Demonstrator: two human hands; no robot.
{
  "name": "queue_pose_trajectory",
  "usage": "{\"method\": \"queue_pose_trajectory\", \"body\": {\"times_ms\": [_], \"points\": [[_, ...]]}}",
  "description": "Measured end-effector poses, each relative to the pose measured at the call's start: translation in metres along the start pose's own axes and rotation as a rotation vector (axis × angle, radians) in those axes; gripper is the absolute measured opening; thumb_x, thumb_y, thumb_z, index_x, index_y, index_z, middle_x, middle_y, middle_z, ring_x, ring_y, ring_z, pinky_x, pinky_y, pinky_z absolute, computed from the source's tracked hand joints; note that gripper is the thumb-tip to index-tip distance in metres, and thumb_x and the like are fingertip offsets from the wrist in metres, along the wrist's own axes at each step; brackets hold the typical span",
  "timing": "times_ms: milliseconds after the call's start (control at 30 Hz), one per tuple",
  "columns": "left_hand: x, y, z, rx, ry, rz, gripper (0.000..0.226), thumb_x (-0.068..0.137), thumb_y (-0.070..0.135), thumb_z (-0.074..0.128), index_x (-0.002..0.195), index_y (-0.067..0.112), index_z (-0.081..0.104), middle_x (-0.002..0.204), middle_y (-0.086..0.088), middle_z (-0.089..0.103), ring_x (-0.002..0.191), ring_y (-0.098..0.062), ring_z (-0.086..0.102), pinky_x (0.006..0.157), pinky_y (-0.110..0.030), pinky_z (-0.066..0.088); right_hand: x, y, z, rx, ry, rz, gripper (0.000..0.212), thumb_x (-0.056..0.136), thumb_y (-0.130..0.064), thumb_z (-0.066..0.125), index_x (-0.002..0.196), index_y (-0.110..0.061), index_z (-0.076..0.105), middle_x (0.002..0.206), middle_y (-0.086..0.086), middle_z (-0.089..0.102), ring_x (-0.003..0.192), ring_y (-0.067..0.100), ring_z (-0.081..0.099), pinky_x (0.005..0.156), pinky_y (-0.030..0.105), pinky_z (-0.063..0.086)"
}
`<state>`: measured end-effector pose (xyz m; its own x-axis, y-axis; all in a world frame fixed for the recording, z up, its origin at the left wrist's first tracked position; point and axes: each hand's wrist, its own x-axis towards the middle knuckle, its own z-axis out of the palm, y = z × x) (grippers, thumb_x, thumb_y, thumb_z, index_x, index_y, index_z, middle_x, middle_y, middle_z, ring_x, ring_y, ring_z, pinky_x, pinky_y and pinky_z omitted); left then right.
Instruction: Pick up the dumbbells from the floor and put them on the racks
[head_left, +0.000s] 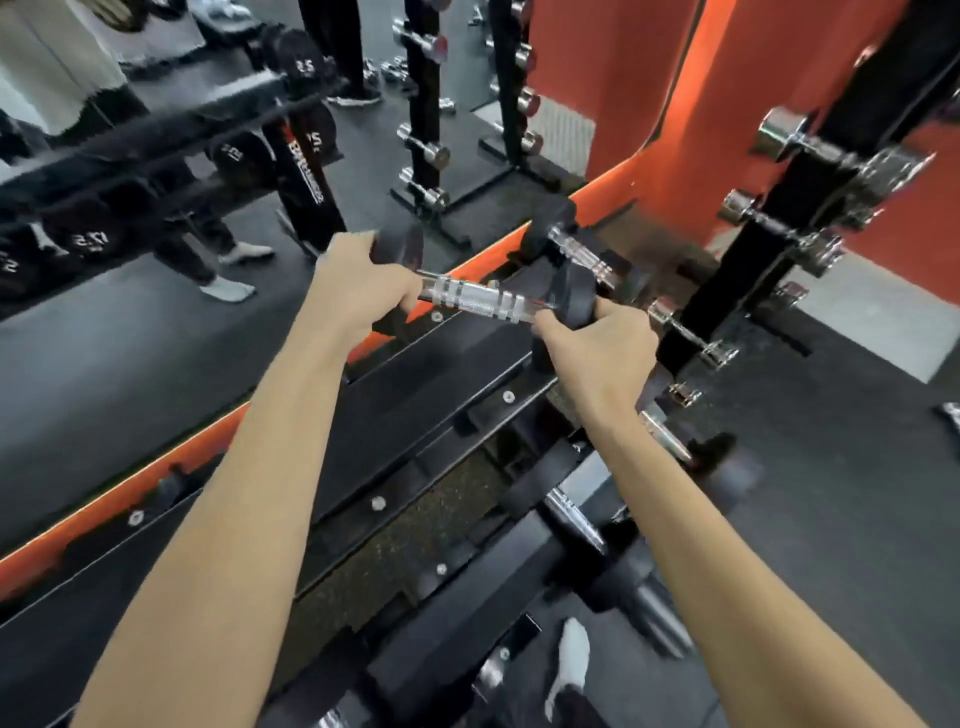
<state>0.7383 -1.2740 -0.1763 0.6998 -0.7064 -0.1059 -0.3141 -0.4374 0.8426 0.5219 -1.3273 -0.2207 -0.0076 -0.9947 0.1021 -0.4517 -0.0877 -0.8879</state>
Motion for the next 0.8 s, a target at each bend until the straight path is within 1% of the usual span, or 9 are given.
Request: {"method": "queue_pose_trajectory", "body": {"times_ms": [67, 133, 200, 267, 333, 467, 633, 733, 800], "points": [[0.023, -0.013, 0.007, 0.026, -0.095, -0.015, 0.029, 0.035, 0.008, 0.062, 0.064, 0.009, 0.062, 0.057, 0.006, 0.057, 0.054, -0.016, 0.05, 0.044, -0.02, 0.037, -0.003, 0.01, 0.019, -0.042, 0.009, 0.072, 0.041, 0.068, -0.039, 0.075, 0.045, -0.019, 0.048, 0.039, -0.009, 0.039, 0.041, 0.007, 0.038, 0.049, 0.026, 0.033], [0.041, -0.026, 0.013, 0.07, -0.16, -0.021, 0.023, 0.037, 0.007, 0.062, 0.058, 0.012, 0.058, 0.052, 0.008, 0.055, 0.047, -0.01, 0.049, 0.041, -0.017, 0.034, -0.007, 0.018, 0.038, -0.097, 0.002, 0.131, 0.046, 0.069, -0.04, 0.073, 0.044, -0.022, 0.039, 0.043, -0.008, 0.038, 0.047, 0.014, 0.04, 0.054, 0.028, 0.035], [0.056, -0.036, 0.02, 0.124, -0.214, -0.009, 0.02, 0.038, 0.006, 0.061, 0.056, 0.013, 0.056, 0.044, 0.013, 0.049, 0.041, -0.006, 0.045, 0.035, -0.013, 0.029, -0.01, 0.025, 0.055, -0.135, -0.002, 0.228, 0.04, 0.068, -0.041, 0.072, 0.049, -0.021, 0.043, 0.051, -0.003, 0.048, 0.056, 0.022, 0.051, 0.058, 0.031, 0.042], [0.072, -0.045, 0.027, 0.162, -0.26, -0.019, 0.021, 0.04, 0.004, 0.062, 0.059, 0.013, 0.058, 0.052, 0.007, 0.053, 0.049, -0.013, 0.047, 0.039, -0.016, 0.032, -0.012, 0.029, 0.071, -0.152, -0.006, 0.327, 0.034, 0.068, -0.041, 0.074, 0.056, -0.019, 0.05, 0.064, 0.003, 0.062, 0.066, 0.027, 0.062, 0.063, 0.034, 0.051], [0.085, -0.054, 0.032, 0.203, -0.302, -0.044, 0.023, 0.043, 0.002, 0.064, 0.064, 0.013, 0.061, 0.061, 0.002, 0.056, 0.057, -0.016, 0.048, 0.045, -0.019, 0.034, -0.013, 0.032, 0.085, -0.164, -0.016, 0.388, 0.035, 0.071, -0.039, 0.075, 0.059, -0.017, 0.051, 0.068, 0.004, 0.066, 0.07, 0.027, 0.066, 0.061, 0.032, 0.048], [0.108, -0.063, 0.045, 0.264, -0.402, -0.045, 0.031, 0.049, -0.003, 0.066, 0.076, 0.012, 0.068, 0.07, -0.003, 0.061, 0.066, -0.021, 0.053, 0.053, -0.022, 0.038, -0.019, 0.039, 0.106, -0.189, -0.002, 0.445, 0.036, 0.073, -0.036, 0.076, 0.059, -0.018, 0.048, 0.069, 0.004, 0.066, 0.068, 0.025, 0.063, 0.06, 0.029, 0.041], [0.125, -0.074, 0.067, 0.261, -0.413, -0.022, 0.035, 0.055, -0.006, 0.065, 0.088, 0.003, 0.069, 0.076, -0.006, 0.061, 0.066, -0.022, 0.052, 0.056, -0.025, 0.04, -0.013, 0.047, 0.116, -0.221, 0.0, 0.521, 0.03, 0.073, -0.038, 0.077, 0.074, -0.011, 0.064, 0.072, 0.001, 0.065, 0.067, 0.021, 0.061, 0.054, 0.026, 0.038], [0.126, -0.077, 0.077, 0.305, -0.426, 0.019, 0.034, 0.059, -0.007, 0.063, 0.091, 0.003, 0.068, 0.076, -0.009, 0.063, 0.059, -0.019, 0.05, 0.055, -0.027, 0.041, -0.012, 0.053, 0.116, -0.207, 0.001, 0.544, 0.031, 0.075, -0.034, 0.077, 0.067, -0.015, 0.054, 0.064, -0.003, 0.058, 0.057, 0.011, 0.053, 0.047, 0.023, 0.034], [0.127, -0.074, 0.079, 0.369, -0.435, 0.047, 0.038, 0.062, -0.006, 0.064, 0.099, 0.005, 0.068, 0.085, -0.012, 0.068, 0.067, -0.023, 0.057, 0.062, -0.033, 0.049, -0.013, 0.053, 0.116, -0.206, -0.007, 0.55, 0.03, 0.076, -0.034, 0.075, 0.068, -0.015, 0.054, 0.066, -0.003, 0.059, 0.06, 0.014, 0.055, 0.047, 0.023, 0.033]]}}
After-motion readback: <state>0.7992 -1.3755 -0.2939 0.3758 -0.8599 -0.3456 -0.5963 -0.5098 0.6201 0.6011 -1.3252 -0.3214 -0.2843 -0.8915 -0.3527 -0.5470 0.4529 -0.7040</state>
